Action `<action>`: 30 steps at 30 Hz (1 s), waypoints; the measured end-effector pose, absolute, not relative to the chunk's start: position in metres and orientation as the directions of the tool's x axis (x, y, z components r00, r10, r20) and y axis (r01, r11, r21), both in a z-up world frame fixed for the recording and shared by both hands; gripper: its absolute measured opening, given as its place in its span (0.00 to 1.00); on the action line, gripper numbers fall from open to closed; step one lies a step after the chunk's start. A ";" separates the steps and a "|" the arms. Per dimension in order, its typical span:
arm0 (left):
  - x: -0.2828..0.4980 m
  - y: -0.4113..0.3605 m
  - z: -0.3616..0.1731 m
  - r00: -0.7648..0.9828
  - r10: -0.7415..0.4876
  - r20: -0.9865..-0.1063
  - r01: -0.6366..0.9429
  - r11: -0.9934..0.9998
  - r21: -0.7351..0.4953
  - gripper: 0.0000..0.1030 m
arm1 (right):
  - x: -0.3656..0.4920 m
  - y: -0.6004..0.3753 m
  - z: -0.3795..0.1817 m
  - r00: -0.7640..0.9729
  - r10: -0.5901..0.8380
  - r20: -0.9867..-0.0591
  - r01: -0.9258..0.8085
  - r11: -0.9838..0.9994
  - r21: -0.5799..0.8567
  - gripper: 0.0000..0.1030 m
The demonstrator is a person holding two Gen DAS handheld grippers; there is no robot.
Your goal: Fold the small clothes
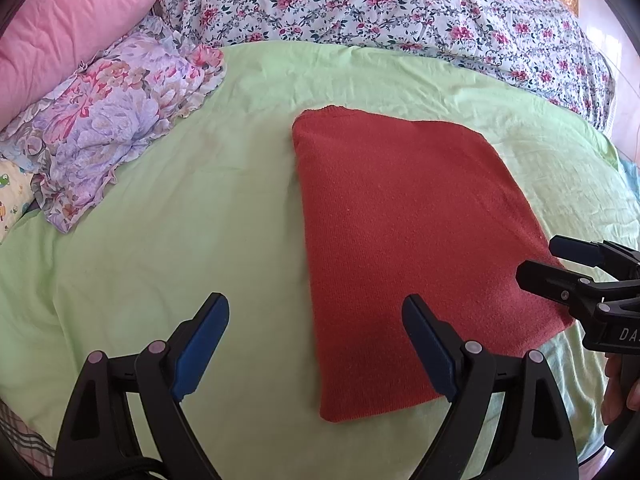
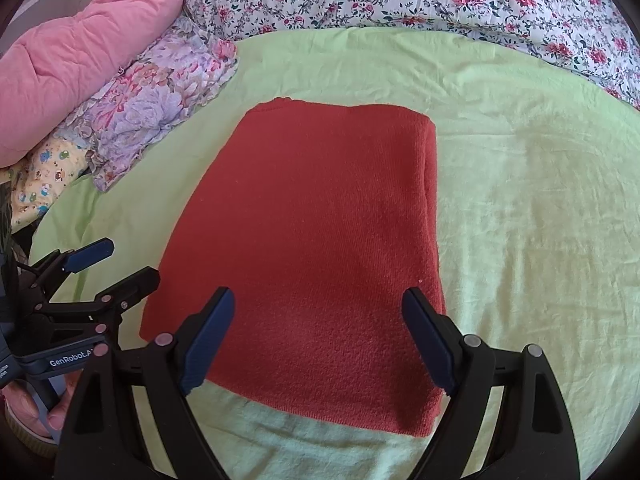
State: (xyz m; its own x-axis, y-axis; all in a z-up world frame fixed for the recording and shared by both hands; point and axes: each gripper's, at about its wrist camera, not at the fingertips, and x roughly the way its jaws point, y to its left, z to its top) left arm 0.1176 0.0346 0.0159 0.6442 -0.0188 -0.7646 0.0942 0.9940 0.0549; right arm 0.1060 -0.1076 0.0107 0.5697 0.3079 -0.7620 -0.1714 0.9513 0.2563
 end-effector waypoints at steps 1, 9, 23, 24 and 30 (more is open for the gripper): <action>0.118 0.034 0.016 0.644 -0.019 -0.765 0.095 0.994 0.055 0.86 | 0.106 -0.108 0.011 0.570 0.308 -0.762 -0.172 0.951 0.256 0.83; 0.117 0.033 0.016 0.645 -0.017 -0.764 0.095 0.994 0.058 0.86 | 0.106 -0.108 0.011 0.570 0.309 -0.762 -0.172 0.951 0.258 0.83; 0.118 0.034 0.017 0.646 -0.018 -0.763 0.098 0.993 0.060 0.86 | 0.104 -0.107 0.013 0.571 0.307 -0.762 -0.170 0.952 0.256 0.83; 0.118 0.034 0.017 0.646 -0.017 -0.763 0.098 0.993 0.061 0.86 | 0.104 -0.107 0.012 0.571 0.306 -0.762 -0.168 0.952 0.257 0.83; 0.118 0.033 0.017 0.646 -0.015 -0.763 0.098 0.993 0.063 0.86 | 0.105 -0.108 0.013 0.568 0.309 -0.763 -0.167 0.951 0.261 0.83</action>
